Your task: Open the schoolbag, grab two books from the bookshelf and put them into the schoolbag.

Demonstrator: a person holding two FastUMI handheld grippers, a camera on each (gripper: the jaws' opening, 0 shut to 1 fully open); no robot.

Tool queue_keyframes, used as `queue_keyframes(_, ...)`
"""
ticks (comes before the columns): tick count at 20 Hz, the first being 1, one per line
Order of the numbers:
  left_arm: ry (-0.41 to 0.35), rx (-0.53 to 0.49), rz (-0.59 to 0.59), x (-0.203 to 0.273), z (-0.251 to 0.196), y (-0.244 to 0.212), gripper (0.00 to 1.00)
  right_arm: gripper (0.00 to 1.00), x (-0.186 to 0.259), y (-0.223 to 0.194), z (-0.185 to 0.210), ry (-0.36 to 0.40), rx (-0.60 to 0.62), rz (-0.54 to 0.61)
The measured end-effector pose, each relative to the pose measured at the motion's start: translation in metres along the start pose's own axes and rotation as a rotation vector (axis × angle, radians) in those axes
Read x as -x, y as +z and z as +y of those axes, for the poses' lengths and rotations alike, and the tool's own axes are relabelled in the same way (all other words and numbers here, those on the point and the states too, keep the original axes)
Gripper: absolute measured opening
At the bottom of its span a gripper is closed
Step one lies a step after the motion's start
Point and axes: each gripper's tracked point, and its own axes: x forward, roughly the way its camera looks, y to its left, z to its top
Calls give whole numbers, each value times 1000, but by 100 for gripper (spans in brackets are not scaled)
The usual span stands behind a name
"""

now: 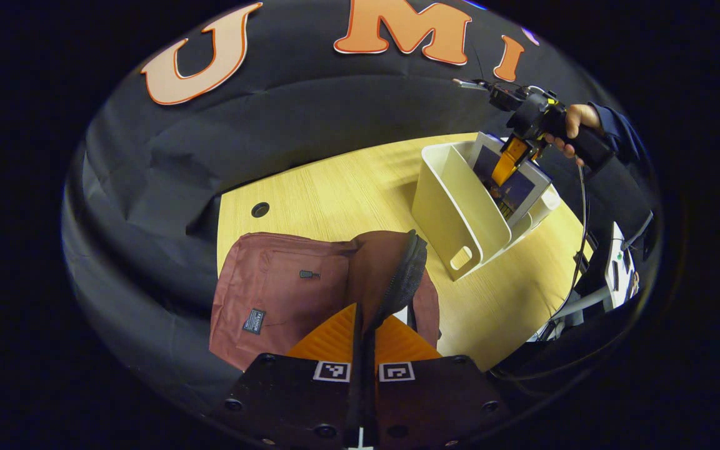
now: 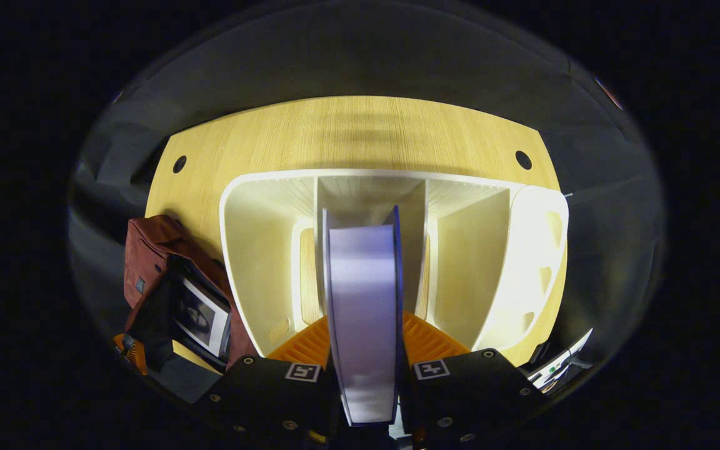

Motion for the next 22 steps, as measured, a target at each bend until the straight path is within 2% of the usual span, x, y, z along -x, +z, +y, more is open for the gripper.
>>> queue_keyframes(11,-24,-25,-12,0,-3,-4,2,38,140,-4,-5,46,12,-182)
queue_keyframes(14,-23,-27,-18,2,-1,-3,3,38,178,-11,-3,85,-15,-239)
queue_keyframes(17,-17,-35,-16,6,5,-2,3,37,196,-26,5,138,-27,-280)
queue_keyframes(22,8,-91,-18,16,15,8,2,37,193,-53,27,239,-77,-279)
